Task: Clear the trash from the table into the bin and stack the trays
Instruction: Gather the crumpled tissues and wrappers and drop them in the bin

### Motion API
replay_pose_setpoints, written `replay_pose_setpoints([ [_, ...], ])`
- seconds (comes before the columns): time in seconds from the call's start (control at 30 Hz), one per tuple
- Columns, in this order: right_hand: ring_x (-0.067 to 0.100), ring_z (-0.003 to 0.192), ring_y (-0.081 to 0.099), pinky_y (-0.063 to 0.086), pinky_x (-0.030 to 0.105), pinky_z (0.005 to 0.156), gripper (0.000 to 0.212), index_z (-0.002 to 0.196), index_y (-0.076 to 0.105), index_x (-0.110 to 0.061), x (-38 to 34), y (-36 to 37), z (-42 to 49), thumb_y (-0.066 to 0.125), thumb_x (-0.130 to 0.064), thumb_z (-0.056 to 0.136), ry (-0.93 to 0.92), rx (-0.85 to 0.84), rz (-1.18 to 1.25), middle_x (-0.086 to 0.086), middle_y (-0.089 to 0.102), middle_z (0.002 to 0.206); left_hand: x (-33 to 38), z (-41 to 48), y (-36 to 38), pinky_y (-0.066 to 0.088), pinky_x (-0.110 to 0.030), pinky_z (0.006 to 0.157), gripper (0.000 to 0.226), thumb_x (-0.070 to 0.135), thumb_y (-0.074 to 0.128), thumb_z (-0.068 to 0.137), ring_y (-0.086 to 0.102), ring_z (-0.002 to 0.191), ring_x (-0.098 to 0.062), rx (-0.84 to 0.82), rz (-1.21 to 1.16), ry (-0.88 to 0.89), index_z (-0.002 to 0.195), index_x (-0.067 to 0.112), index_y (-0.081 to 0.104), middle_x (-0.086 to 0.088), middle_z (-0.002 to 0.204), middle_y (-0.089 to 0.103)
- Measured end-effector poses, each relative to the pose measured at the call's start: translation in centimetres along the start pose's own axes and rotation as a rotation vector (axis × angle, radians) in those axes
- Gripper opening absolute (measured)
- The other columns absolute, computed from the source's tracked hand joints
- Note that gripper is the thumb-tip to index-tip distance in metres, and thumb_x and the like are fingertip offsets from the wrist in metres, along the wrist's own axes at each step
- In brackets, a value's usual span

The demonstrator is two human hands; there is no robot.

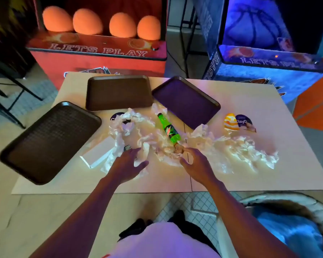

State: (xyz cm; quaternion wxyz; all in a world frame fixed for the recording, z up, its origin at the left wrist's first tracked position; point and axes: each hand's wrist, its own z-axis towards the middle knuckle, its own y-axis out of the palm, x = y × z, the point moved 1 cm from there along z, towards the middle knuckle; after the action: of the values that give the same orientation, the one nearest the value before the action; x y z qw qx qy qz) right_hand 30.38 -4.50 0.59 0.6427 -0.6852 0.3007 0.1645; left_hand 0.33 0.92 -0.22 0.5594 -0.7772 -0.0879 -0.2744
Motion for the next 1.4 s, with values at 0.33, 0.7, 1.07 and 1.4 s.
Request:
replay_pose_setpoints([
  [0.33, 0.01, 0.107, 0.062, 0.055, 0.032, 0.092, 0.036, 0.12, 0.062, -0.033, 2.4, -2.1, 3.2, 0.068, -0.044, 0.087, -0.107, -0.149, 0.003, -0.013, 0.061, 0.119, 3.4, -0.2, 1.3, 0.053, -0.036, 0.1, 0.069, 0.063, 0.067, 0.089, 0.064, 0.123, -0.016, 0.154, -0.144, -0.205, 0.148, 0.032, 0.049, 0.007, 0.144, 0.061],
  [0.7, 0.01, 0.115, 0.064, 0.054, 0.035, 0.1, 0.042, 0.13, 0.061, -0.029, 5.5, -1.6, 4.5, 0.07, -0.035, 0.09, -0.154, -0.323, 0.098, -0.009, 0.064, 0.13, 5.1, -4.1, 4.9, 0.052, -0.039, 0.101, 0.057, 0.064, 0.067, 0.088, 0.061, 0.123, -0.007, 0.277, -0.191, -0.405, 0.139, 0.041, 0.057, 0.021, 0.134, 0.065],
  [1.07, 0.019, 0.119, 0.064, 0.055, 0.036, 0.098, 0.042, 0.127, 0.065, -0.026, 3.8, 0.9, 5.9, 0.071, -0.036, 0.087, -0.04, -0.386, -0.012, -0.007, 0.065, 0.133, 0.6, -2.0, 3.2, 0.058, -0.03, 0.081, 0.033, 0.061, 0.067, 0.086, 0.067, 0.087, 0.011, 0.204, -0.182, -0.435, 0.117, 0.048, 0.066, 0.033, 0.094, 0.07],
  [1.4, 0.034, 0.136, 0.043, 0.049, 0.044, 0.106, 0.078, 0.149, 0.042, -0.02, 0.6, 5.3, 6.1, 0.069, -0.056, 0.086, 0.303, -0.311, -0.214, 0.009, 0.037, 0.15, -6.4, 1.8, 1.7, 0.059, -0.028, 0.078, 0.019, 0.055, 0.068, 0.086, 0.063, 0.077, 0.016, 0.066, -0.142, -0.314, 0.103, 0.046, 0.069, 0.038, 0.082, 0.065],
])
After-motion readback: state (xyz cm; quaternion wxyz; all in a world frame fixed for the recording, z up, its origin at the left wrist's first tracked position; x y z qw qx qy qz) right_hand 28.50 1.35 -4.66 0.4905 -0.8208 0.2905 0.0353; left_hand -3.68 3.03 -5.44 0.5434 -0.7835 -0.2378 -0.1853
